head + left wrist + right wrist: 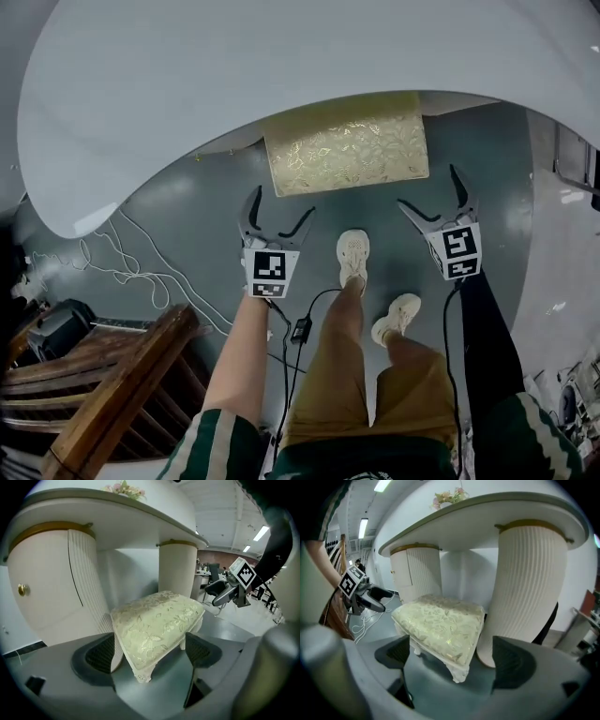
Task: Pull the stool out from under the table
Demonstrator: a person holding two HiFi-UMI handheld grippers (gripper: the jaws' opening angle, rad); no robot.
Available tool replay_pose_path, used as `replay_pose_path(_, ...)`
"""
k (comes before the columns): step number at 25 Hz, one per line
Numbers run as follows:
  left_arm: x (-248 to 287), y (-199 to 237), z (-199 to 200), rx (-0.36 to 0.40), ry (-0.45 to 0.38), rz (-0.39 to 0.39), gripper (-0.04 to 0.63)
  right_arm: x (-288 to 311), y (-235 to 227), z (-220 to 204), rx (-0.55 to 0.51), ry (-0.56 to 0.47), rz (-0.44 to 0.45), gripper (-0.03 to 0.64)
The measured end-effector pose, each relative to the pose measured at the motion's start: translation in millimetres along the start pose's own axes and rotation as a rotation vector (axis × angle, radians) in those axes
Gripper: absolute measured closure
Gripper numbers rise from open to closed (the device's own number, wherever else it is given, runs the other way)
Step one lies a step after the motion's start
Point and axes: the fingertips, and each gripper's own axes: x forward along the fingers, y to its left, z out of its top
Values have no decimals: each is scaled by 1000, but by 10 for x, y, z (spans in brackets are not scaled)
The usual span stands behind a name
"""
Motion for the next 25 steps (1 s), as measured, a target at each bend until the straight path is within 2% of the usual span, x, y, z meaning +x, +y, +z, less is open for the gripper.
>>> replay_pose_path(6, 283, 59, -395, -37, 19, 25, 135, 297, -92, -501, -57, 30, 13, 52)
replay_pose_path(11, 527, 97, -712, -38, 53, 31, 135, 571, -97, -774, -30, 27, 20, 52)
replay_pose_path(14, 645, 53, -919, -42, 84, 21, 135, 746, -87, -875, -24, 22, 28, 52)
replay_pose_path(21, 877, 110, -1275, -118, 117, 32, 135, 1133, -56, -1029, -19, 20, 38, 52)
replay_pose_path(23, 1002, 141, -1301, -142, 111, 37, 135, 1222, -99, -1031, -15, 15, 30, 52)
replay_pose_path(25, 1139, 137, -1280, -174, 99, 8, 135, 1318, -153, -1000, -12, 3, 12, 52)
